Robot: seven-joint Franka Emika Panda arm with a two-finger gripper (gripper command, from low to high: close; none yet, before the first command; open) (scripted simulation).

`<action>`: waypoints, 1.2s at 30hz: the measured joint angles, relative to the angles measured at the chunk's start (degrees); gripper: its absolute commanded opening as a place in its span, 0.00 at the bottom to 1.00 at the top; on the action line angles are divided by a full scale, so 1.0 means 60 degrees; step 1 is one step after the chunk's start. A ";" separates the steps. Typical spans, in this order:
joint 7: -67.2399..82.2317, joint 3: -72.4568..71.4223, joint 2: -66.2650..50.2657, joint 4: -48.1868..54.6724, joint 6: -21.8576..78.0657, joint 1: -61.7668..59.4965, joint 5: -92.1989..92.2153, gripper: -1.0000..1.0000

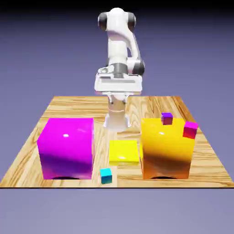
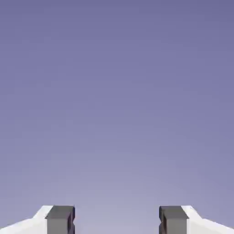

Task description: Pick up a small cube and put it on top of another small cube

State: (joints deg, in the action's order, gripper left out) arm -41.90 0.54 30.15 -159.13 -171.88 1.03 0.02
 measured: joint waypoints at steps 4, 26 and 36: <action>0.0309 0.0297 -0.1384 0.1032 0.1176 0.0191 0.0009 0.50; 0.2009 0.1934 -0.8998 0.6709 0.7642 0.1242 0.0058 0.50; 0.2287 0.1949 -1.0805 0.6863 0.6865 0.1185 0.0263 0.00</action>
State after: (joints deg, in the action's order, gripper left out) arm -28.18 12.23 -34.68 -117.95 -130.69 8.14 1.60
